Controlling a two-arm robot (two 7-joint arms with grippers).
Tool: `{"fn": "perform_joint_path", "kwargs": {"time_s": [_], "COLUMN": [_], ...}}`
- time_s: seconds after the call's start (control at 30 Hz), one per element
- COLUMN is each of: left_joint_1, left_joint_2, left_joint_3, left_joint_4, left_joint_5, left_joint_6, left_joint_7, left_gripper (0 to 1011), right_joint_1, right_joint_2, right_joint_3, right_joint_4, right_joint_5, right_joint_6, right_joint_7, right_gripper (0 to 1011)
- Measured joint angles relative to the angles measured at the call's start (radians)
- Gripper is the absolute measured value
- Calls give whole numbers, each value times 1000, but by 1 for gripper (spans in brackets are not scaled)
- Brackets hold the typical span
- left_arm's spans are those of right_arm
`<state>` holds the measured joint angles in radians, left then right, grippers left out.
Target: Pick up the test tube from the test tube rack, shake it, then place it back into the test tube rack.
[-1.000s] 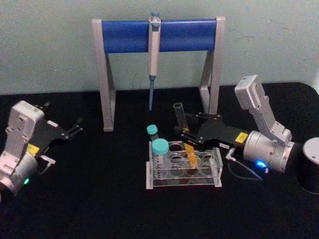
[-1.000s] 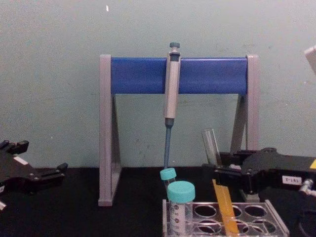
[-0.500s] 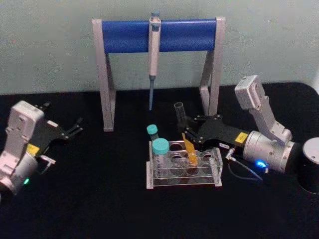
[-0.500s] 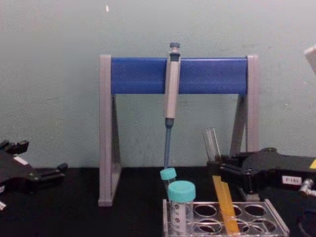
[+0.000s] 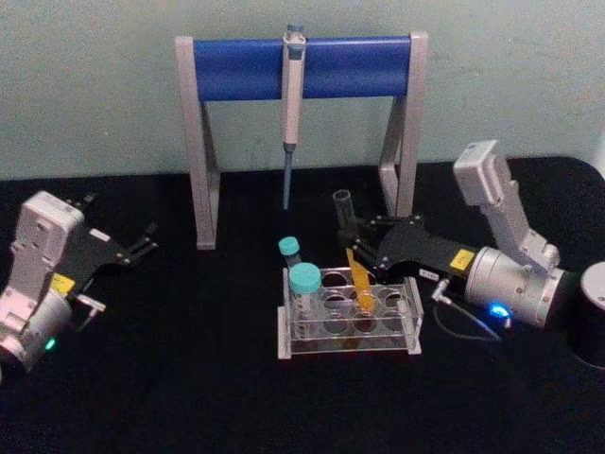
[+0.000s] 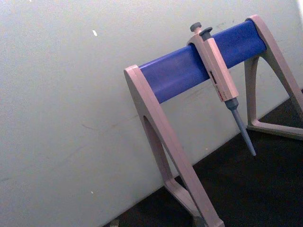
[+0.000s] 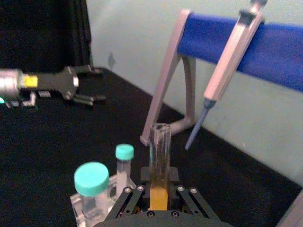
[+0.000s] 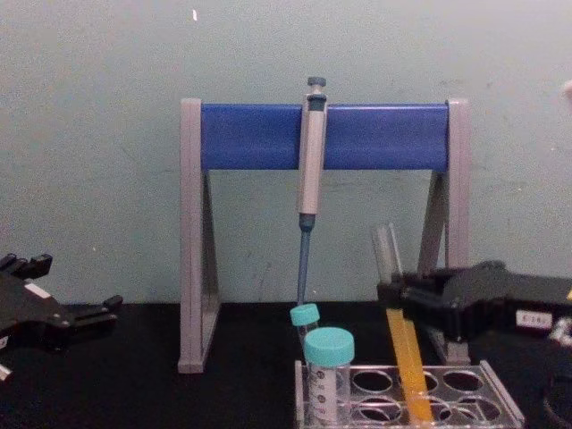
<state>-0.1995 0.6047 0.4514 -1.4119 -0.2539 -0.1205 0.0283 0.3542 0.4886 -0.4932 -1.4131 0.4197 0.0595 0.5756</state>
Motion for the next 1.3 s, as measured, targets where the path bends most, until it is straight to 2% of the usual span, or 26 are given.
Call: {"fn": "perform_joint_path", "kwargs": {"time_s": [0.13, 0.33, 0.43, 0.47, 0.6, 0.63, 0.73, 0.93, 1.3], "left_joint_1": [0, 0, 0, 0, 0, 0, 0, 0, 0], "left_joint_2": [0, 0, 0, 0, 0, 0, 0, 0, 0], "left_joint_3": [0, 0, 0, 0, 0, 0, 0, 0, 0], "left_joint_4": [0, 0, 0, 0, 0, 0, 0, 0, 0], "left_joint_5": [0, 0, 0, 0, 0, 0, 0, 0, 0], "left_joint_6": [0, 0, 0, 0, 0, 0, 0, 0, 0], "left_joint_7": [0, 0, 0, 0, 0, 0, 0, 0, 0], "left_gripper": [1001, 1001, 1001, 1001, 1001, 1001, 1001, 1001, 1002], "right_joint_1": [-16, -38, -57, -67, -88, -99, -106, -115, -118], "right_joint_2": [13, 33, 40, 40, 33, 22, 11, -5, -19], "right_joint_3": [28, 66, 94, 108, 134, 149, 158, 175, 186], "right_joint_4": [-28, -83, -114, -128, -145, -147, -145, -138, -132], "right_joint_5": [52, 108, 131, 135, 129, 118, 107, 92, 88], "right_joint_6": [-24, -61, -108, -140, -214, -255, -279, -298, -300], "right_joint_7": [32, 47, 42, 33, 8, -8, -19, -26, -10], "right_gripper": [216, 216, 216, 216, 216, 216, 216, 216, 216]}}
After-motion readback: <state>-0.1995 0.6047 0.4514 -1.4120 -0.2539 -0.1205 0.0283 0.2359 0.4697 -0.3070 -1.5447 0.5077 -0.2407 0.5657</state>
